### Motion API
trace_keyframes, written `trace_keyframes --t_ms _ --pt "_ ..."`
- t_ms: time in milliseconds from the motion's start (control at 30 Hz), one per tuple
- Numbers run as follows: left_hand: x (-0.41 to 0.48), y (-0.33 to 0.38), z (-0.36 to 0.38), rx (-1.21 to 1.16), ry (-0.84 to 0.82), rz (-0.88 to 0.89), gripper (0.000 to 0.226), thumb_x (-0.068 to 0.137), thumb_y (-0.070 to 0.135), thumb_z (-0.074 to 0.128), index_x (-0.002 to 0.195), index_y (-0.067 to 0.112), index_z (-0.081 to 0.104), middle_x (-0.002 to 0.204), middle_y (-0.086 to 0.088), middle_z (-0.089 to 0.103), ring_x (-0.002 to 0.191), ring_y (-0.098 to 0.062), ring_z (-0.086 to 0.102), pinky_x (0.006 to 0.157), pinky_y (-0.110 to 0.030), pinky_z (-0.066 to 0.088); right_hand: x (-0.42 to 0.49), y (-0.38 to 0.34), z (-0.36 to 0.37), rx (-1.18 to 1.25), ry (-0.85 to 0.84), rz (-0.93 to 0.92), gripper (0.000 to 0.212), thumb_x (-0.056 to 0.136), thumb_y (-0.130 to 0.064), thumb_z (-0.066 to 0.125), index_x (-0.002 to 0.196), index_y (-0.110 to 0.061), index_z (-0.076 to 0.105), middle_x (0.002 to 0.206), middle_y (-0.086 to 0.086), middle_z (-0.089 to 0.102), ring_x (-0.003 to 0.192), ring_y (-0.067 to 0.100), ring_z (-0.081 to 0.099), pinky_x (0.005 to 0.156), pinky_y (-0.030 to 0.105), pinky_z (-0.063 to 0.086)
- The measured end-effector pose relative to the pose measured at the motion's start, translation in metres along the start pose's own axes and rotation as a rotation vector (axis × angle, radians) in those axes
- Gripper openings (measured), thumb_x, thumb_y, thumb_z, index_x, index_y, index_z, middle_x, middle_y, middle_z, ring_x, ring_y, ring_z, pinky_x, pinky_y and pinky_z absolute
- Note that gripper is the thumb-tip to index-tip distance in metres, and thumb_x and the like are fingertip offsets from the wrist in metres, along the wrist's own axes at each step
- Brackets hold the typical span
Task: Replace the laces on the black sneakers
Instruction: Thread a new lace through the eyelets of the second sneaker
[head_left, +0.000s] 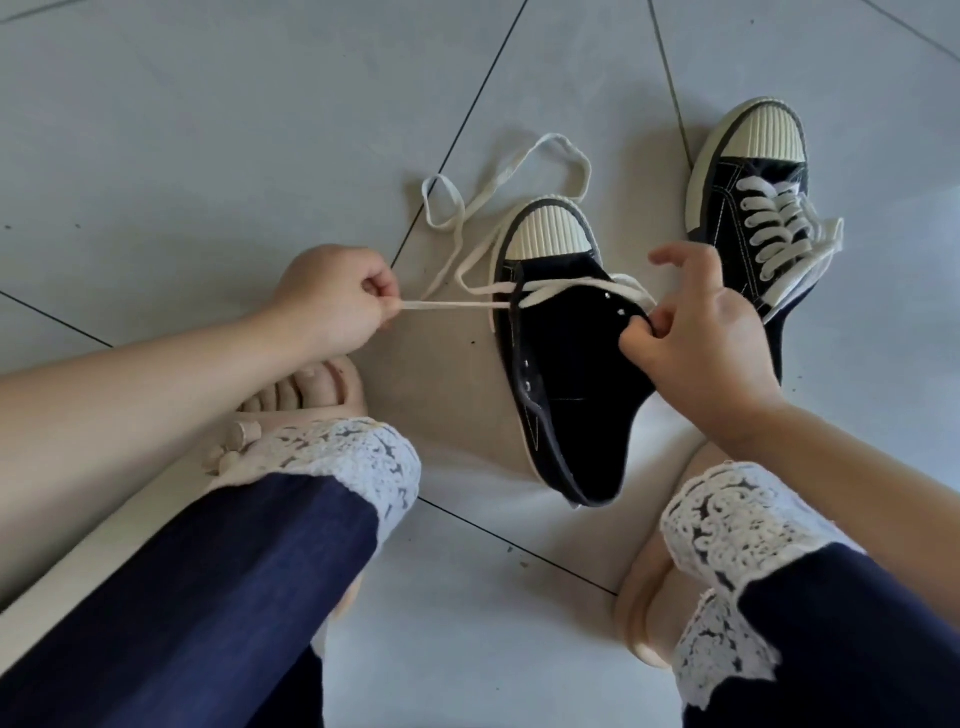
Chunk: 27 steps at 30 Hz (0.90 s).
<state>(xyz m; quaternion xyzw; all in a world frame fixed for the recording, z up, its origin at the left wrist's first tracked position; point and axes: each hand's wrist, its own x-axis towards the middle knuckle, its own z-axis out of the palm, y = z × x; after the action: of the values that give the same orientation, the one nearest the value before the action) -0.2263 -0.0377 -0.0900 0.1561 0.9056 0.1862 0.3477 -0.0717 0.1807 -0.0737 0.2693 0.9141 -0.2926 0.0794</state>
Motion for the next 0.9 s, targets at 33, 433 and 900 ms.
trace_keyframes --t_ms 33,433,900 --pt "-0.002 -0.002 0.0 0.01 -0.038 -0.002 0.014 0.078 0.012 0.066 0.07 0.021 0.058 0.069 0.004 0.058 0.069 -0.014 0.05 0.056 -0.024 0.026 0.0 0.001 0.0 -0.004 0.004 -0.01 0.046 0.081 -0.014 0.057 0.123 -0.011 0.04 0.057 -0.002 0.05 0.059 0.023 0.053 0.06 0.038 0.047" --pt "0.001 0.06 0.039 0.082 -0.082 0.283 0.023 0.084 0.039 0.06 0.088 0.016 0.061 0.075 0.009 0.047 0.077 -0.016 0.047 0.065 -0.028 0.034 -0.015 -0.022 0.014 -0.111 -0.049 -0.19 0.041 0.082 -0.058 0.043 0.095 -0.024 0.063 0.089 -0.004 0.059 0.069 0.019 0.057 0.056 0.031 0.048" --pt "-0.012 -0.001 0.011 0.149 0.006 0.163 0.012 0.085 0.022 0.061 0.074 0.022 0.066 0.075 -0.001 0.067 0.076 -0.02 0.056 0.065 -0.028 0.038 -0.014 -0.016 0.016 -0.202 -0.063 -0.313 0.015 0.087 -0.018 0.06 0.096 -0.007 0.064 0.091 0.008 0.06 0.065 0.03 0.058 0.053 0.036 0.048"
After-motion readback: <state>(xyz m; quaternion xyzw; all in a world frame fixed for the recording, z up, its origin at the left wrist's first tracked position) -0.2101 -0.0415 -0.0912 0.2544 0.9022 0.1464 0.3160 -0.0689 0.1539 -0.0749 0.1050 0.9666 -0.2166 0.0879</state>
